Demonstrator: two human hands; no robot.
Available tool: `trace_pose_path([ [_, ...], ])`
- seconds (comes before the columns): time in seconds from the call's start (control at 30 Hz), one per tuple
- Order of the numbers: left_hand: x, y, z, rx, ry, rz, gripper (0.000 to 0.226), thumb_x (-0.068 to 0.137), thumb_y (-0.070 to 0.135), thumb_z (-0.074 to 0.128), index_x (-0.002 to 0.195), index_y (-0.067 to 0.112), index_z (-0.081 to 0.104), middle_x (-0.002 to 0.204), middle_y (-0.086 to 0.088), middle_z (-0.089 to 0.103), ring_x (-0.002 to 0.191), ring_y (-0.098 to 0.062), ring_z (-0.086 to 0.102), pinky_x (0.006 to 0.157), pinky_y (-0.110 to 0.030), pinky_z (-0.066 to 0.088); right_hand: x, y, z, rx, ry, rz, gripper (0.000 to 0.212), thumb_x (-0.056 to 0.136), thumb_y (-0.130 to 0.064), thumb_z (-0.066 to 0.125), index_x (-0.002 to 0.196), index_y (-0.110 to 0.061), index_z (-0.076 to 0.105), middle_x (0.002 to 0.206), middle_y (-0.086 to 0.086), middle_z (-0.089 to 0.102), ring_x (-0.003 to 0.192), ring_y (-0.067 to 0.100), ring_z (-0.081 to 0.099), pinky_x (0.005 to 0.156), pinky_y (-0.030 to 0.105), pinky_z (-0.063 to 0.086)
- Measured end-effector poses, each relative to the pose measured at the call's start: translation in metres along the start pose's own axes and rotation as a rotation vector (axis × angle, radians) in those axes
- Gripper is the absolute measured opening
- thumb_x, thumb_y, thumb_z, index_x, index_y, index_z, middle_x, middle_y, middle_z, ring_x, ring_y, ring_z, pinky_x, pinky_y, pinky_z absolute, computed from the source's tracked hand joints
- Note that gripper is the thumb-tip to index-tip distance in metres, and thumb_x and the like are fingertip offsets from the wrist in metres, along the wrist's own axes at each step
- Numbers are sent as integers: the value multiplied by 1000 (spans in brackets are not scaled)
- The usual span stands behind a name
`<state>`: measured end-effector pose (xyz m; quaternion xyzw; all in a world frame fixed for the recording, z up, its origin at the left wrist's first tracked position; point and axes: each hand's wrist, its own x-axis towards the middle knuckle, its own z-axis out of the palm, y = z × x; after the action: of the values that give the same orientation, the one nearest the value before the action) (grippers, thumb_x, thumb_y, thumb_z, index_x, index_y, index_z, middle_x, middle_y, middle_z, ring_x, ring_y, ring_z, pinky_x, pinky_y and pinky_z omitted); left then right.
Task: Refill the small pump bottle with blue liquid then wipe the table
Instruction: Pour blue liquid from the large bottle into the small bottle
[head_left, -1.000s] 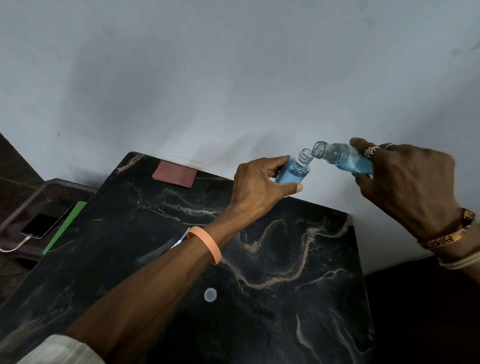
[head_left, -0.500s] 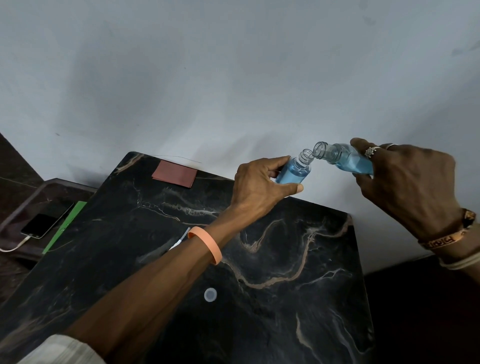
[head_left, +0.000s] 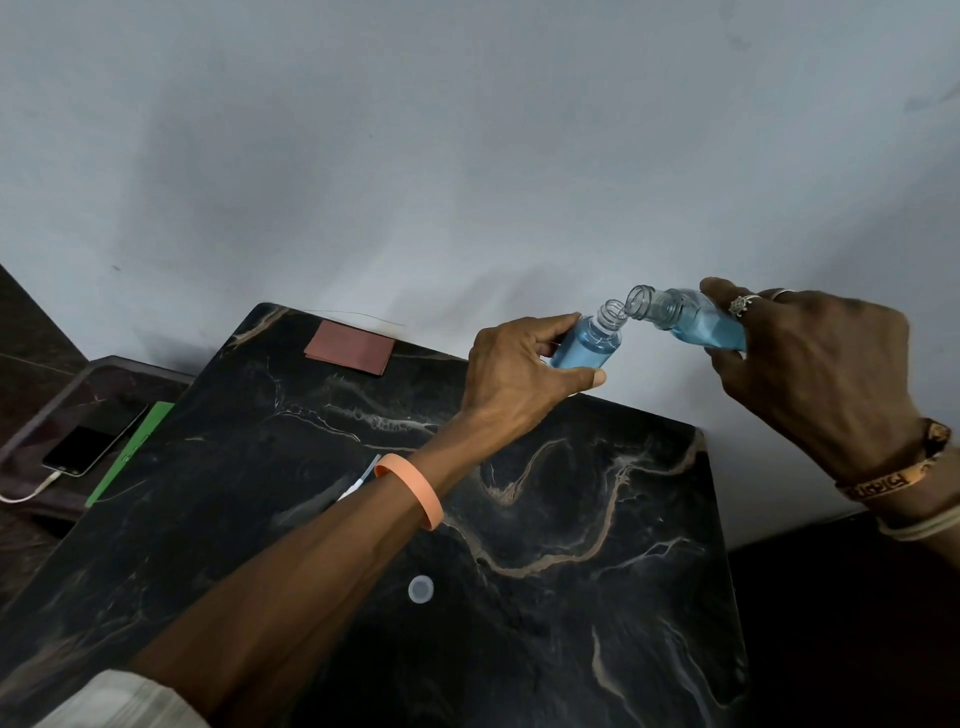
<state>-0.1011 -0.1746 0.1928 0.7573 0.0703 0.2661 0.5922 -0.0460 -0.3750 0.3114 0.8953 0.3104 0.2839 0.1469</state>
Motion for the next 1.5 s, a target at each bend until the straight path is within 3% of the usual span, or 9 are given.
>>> trace_pose_path([
  [0.23, -2, 0, 0, -11, -4, -8, 58, 61, 31, 92, 116, 27, 73, 107, 14, 74, 87, 3, 70, 81, -23, 59, -8, -2, 3, 114, 49, 54, 51, 73, -28, 81, 121, -19, 70, 73, 15, 70, 57, 38, 62, 54, 27, 32],
  [0.5, -5, -9, 2, -33, -9, -20, 60, 60, 33, 93, 117, 27, 72, 106, 12, 75, 89, 1, 71, 83, -32, 61, -29, -18, 18, 399, -40, 177, 57, 74, -45, 80, 127, -31, 65, 72, 10, 71, 63, 33, 63, 59, 35, 51],
  [0.67, -9, -7, 2, -40, -54, 13, 63, 61, 35, 91, 114, 50, 61, 94, 33, 69, 87, 5, 70, 78, -30, 61, -48, -35, 33, 505, -61, 214, 56, 75, -45, 80, 127, -30, 66, 80, 6, 76, 66, 29, 67, 62, 37, 56],
  [0.8, -19, -17, 4, -39, -85, -26, 57, 61, 30, 92, 110, 43, 68, 90, 34, 69, 84, 6, 70, 74, -21, 60, -63, -45, 53, 714, -94, 349, 48, 74, -51, 79, 116, -28, 72, 79, -3, 75, 63, 14, 67, 59, 34, 58],
  [0.9, -32, -35, 9, 8, -80, -94, 56, 58, 25, 94, 110, 27, 73, 77, 45, 62, 78, 14, 66, 67, -6, 52, -83, -59, 79, 1020, -133, 489, 45, 73, -41, 82, 113, -25, 72, 97, -11, 74, 75, 3, 71, 66, 24, 60],
  [1.0, -47, -56, 12, 83, -107, -180, 55, 57, 26, 94, 107, 32, 70, 75, 34, 65, 75, 14, 65, 65, -7, 53, -114, -76, 115, 1286, -181, 727, 41, 71, -26, 87, 109, -22, 71, 99, -5, 75, 84, 7, 73, 72, 33, 62],
  [1.1, -65, -76, 16, 140, -153, -262, 51, 58, 27, 93, 97, 40, 63, 84, 21, 70, 78, 5, 68, 68, -16, 57, -151, -92, 148, 1277, -173, 884, 39, 70, -19, 88, 104, -22, 70, 99, -3, 75, 83, 2, 71, 71, 24, 61],
  [1.3, -104, -114, 31, 188, -233, -403, 49, 59, 20, 92, 101, 25, 67, 93, 11, 73, 85, -3, 69, 78, -28, 60, -208, -125, 182, 1239, -243, 1097, 40, 71, -14, 87, 102, -28, 64, 99, -8, 72, 87, 3, 69, 80, 30, 60],
  [1.5, -127, -133, 37, 204, -271, -450, 51, 60, 20, 93, 97, 37, 61, 94, 16, 71, 88, 1, 68, 78, -19, 58, -232, -134, 190, 1256, -251, 1188, 45, 75, -9, 83, 113, -19, 62, 110, 0, 69, 96, 14, 69, 86, 35, 58],
])
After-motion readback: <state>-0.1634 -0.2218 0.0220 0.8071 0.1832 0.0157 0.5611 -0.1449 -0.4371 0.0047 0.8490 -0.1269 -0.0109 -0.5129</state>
